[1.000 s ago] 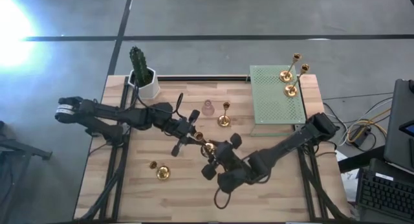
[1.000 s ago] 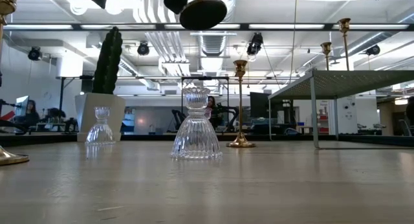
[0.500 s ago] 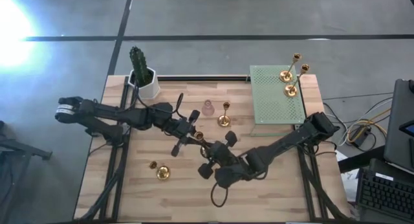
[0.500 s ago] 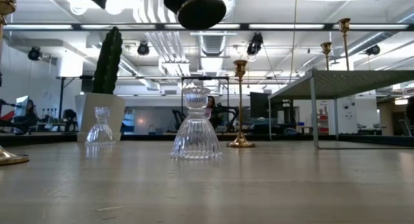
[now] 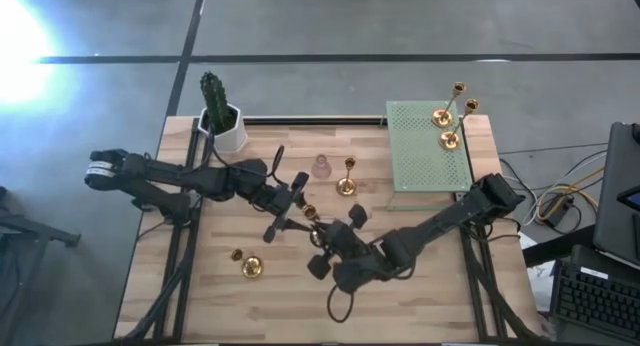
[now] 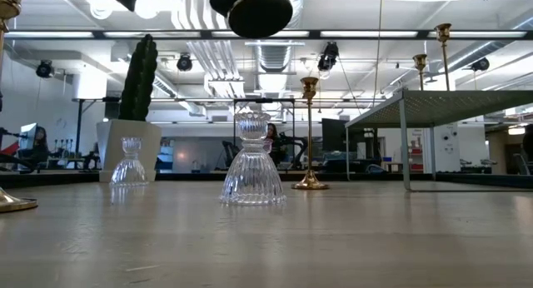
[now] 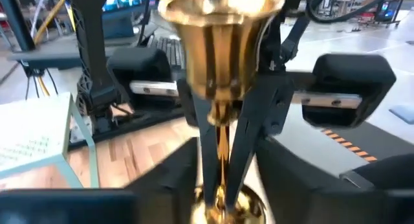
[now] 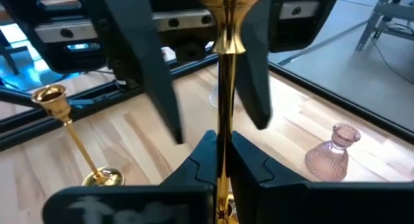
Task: Pick & Place candle stick holders
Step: Put the middle gold candle holder on the shelf
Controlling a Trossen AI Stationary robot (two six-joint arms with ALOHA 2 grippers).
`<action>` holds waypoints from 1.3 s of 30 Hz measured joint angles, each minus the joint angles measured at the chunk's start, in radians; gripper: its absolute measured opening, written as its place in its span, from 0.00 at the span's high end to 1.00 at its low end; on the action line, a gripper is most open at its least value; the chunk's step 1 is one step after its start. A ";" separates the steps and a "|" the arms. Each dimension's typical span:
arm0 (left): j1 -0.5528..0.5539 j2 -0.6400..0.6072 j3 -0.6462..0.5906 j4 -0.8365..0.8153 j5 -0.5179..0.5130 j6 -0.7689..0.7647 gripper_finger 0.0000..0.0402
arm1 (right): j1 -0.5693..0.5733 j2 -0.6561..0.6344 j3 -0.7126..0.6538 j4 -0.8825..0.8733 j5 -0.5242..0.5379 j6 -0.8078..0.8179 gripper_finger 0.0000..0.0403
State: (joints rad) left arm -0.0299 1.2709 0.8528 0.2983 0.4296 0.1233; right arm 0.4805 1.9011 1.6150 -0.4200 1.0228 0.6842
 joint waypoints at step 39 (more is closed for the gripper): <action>0.087 -0.994 -0.685 -0.206 -0.201 -0.101 0.27 | 0.201 -0.133 0.000 -1.057 0.208 1.112 0.97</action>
State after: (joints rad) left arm 0.0574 0.2766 0.1679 0.0926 0.2286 0.0226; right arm 0.6815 1.7683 1.6154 -1.4770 1.2308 1.7957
